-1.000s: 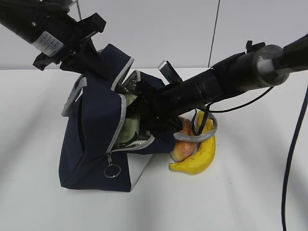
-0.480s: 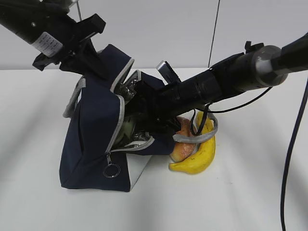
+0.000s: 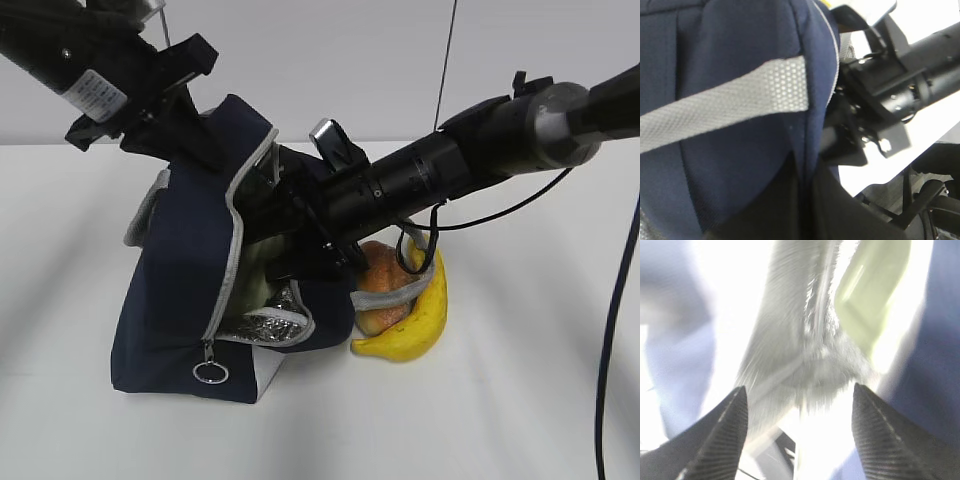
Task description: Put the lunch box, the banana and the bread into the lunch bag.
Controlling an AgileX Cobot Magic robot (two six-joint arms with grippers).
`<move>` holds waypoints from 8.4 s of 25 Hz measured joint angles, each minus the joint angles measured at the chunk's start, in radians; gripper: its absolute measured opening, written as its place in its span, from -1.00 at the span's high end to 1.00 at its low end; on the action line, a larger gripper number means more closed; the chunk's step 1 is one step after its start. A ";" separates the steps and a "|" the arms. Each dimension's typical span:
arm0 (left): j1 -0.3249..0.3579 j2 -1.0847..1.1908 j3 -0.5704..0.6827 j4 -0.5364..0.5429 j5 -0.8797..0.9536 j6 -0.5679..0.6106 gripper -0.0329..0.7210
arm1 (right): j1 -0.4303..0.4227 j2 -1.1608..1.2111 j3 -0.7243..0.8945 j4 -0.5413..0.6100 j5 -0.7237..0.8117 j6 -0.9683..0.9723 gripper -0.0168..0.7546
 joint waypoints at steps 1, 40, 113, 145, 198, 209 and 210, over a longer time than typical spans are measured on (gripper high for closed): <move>0.000 0.000 0.000 0.002 0.003 0.000 0.92 | 0.000 -0.016 0.000 -0.023 0.006 0.007 -0.29; 0.000 0.000 0.000 0.119 0.044 0.008 0.92 | -0.004 -0.334 0.267 -1.121 -0.377 0.709 -0.28; 0.000 0.000 0.000 0.119 0.056 0.011 0.92 | 0.079 -0.069 -0.294 -0.609 -0.025 0.531 0.25; 0.000 0.000 0.000 0.116 0.062 0.011 0.92 | 0.080 -0.157 -0.294 -0.722 0.009 0.431 -0.45; 0.000 0.000 0.000 0.119 0.063 0.011 0.92 | -0.025 -0.359 0.371 -0.890 -0.594 0.588 -0.75; 0.000 0.000 0.000 0.119 0.063 0.011 0.92 | -0.025 -0.265 0.262 -0.886 -0.594 0.577 -0.74; 0.000 0.000 0.000 0.119 0.063 0.011 0.92 | -0.025 -0.259 0.259 -0.886 -0.594 0.577 -0.72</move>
